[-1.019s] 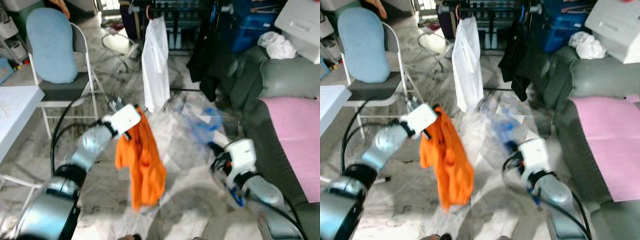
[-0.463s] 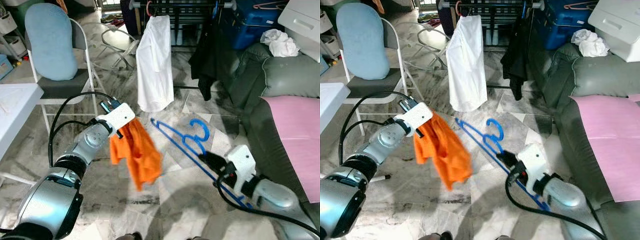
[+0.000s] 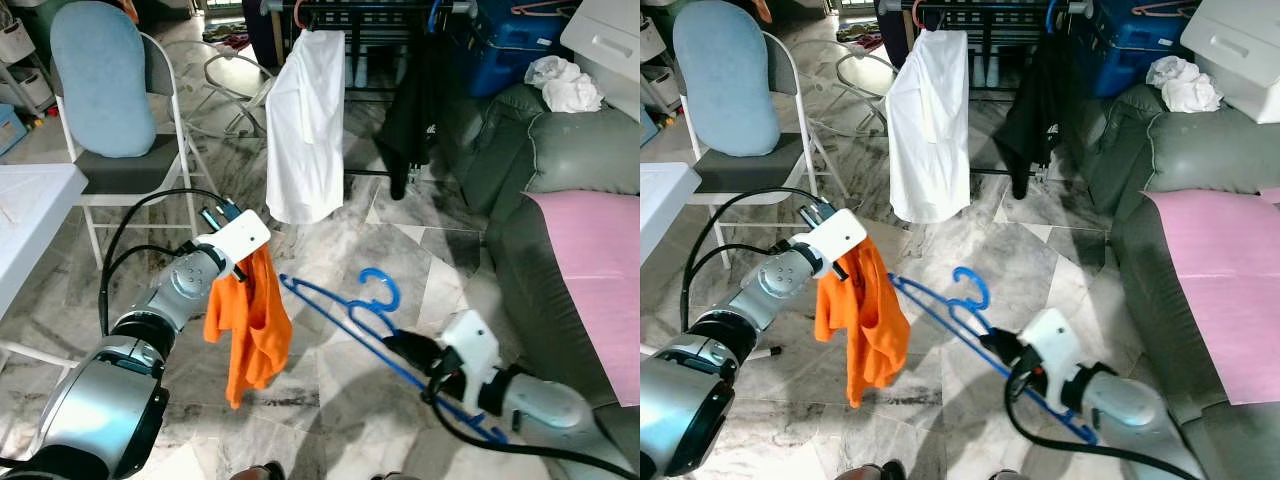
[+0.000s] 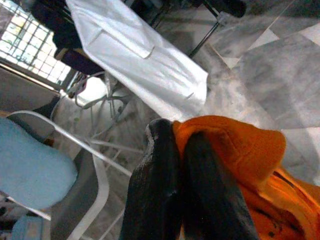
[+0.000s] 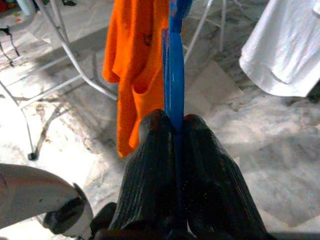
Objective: Hang hanger
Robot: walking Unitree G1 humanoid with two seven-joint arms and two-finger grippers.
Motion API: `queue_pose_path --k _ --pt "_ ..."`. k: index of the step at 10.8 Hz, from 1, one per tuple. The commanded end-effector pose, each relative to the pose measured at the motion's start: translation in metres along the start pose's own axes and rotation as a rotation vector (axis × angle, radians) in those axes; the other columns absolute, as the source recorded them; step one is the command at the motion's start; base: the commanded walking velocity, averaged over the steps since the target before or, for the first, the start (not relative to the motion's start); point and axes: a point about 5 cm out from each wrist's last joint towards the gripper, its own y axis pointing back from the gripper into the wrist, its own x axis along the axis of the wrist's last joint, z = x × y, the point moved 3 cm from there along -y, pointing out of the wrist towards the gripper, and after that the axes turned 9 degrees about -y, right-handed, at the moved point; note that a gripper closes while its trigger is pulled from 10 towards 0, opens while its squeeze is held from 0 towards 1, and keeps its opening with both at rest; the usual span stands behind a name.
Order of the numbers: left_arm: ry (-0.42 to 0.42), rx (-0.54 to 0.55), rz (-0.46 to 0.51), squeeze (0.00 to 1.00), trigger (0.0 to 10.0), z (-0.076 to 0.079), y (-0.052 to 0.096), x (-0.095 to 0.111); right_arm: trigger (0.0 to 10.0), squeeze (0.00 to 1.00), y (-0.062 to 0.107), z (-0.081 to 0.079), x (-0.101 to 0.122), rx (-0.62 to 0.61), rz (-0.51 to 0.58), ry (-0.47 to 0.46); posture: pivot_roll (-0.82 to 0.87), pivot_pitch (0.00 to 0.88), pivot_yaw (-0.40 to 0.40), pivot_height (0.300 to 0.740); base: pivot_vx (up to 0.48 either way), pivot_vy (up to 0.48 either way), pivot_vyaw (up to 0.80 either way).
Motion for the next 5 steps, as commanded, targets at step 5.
queue_pose_path --k 5 --pt "0.042 -0.049 0.086 0.0 10.0 0.008 -0.003 0.016 10.0 0.0 -0.019 0.007 0.008 -0.059 0.032 0.059 -0.19 0.129 0.07 0.74 0.0 0.0 0.0"
